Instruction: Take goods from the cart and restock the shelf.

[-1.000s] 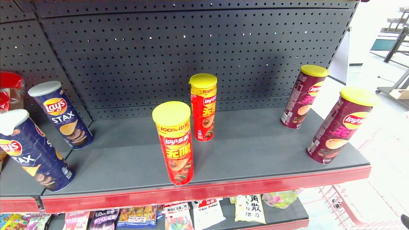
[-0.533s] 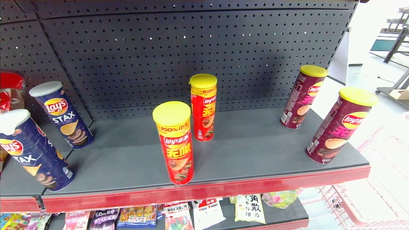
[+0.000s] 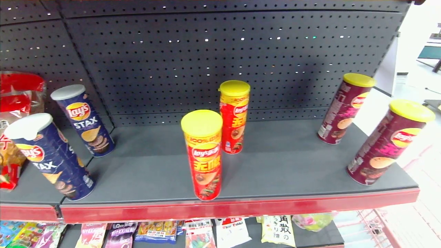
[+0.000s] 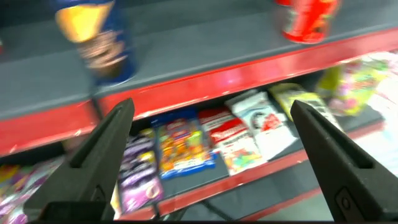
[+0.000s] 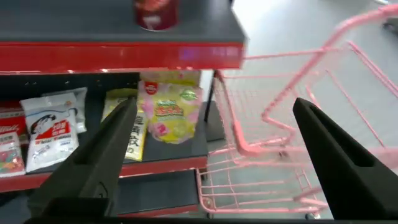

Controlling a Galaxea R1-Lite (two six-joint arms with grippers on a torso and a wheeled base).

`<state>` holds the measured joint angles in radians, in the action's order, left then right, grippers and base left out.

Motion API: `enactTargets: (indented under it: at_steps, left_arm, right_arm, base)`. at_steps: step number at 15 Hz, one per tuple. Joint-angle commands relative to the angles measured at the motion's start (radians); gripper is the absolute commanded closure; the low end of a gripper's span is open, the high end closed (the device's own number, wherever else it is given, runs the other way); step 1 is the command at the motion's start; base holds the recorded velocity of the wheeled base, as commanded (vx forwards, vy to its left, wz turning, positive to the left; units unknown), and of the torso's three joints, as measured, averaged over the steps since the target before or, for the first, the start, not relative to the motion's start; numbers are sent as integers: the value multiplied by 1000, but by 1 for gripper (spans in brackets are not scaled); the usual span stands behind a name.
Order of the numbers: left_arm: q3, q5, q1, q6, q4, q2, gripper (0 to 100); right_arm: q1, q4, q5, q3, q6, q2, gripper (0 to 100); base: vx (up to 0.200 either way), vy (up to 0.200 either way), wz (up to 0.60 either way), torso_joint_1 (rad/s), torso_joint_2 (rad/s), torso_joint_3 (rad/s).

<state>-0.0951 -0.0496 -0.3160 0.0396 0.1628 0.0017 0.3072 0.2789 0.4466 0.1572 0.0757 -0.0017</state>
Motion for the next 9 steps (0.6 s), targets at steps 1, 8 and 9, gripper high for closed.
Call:
enactTargets:
  at_steps: [1,8,9]
  left_arm:
    - [0,0,0,0,0,-2,0]
    - [0,0,0,-1,0,-2,0]
    - [0,0,0,-1,0,-2,0]
  right_arm:
    - [0,0,0,1,16,2,0]
    - [-112,6,-3,68,47,157,0]
    - [-332,0,-12,88,35,290,0]
  base:
    - [0,0,0,0,0,0]
    - [0,0,0,0,0,0]
    - [0,0,0,0,0,0]
